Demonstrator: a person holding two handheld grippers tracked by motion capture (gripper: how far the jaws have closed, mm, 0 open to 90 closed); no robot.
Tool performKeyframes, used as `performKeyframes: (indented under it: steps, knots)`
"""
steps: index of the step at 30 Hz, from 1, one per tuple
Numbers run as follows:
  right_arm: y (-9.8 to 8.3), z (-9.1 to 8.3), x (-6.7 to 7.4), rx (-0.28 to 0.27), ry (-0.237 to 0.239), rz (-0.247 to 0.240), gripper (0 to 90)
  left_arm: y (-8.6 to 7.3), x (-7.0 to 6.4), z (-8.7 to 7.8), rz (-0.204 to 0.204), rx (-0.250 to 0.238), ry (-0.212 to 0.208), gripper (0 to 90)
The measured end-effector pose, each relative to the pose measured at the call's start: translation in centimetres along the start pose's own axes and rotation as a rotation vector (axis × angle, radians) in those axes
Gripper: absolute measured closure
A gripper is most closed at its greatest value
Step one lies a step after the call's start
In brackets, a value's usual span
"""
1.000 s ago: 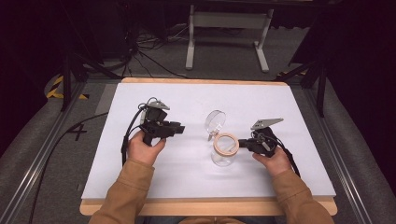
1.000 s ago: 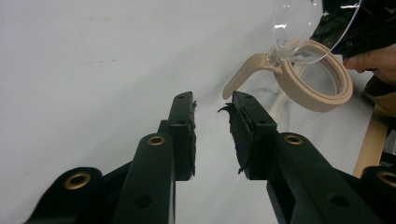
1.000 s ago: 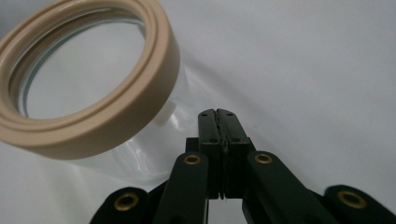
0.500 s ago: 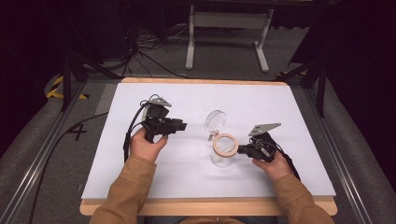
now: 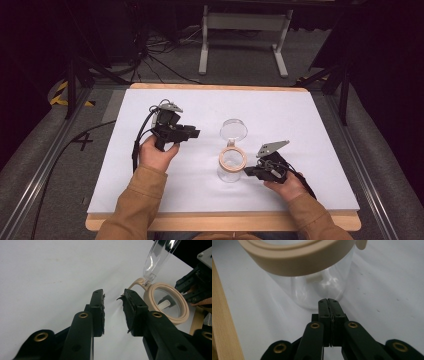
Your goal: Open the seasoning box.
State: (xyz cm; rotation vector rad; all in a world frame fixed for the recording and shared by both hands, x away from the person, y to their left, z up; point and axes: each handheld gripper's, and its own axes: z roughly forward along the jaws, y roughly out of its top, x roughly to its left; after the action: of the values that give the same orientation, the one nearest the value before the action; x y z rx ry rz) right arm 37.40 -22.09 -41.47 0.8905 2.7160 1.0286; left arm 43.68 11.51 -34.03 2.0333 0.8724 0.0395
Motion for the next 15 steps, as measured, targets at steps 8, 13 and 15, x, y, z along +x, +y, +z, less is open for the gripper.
performKeyframes:
  steps: [8,13,15]
  knots:
    - [0.2,-0.6,-0.3,-0.011,-0.012,-0.005,89.9,-0.2,0.1,-0.4,-0.011,-0.006,0.001,69.7]
    - [0.7,-2.7,-1.1,-0.08,-0.044,0.01,89.8,-0.4,0.0,-0.9,0.015,-0.003,0.007,67.0]
    - [0.9,-4.2,-1.7,-0.125,-0.064,0.02,89.8,-0.6,-0.3,-1.2,0.04,0.006,0.028,65.0]
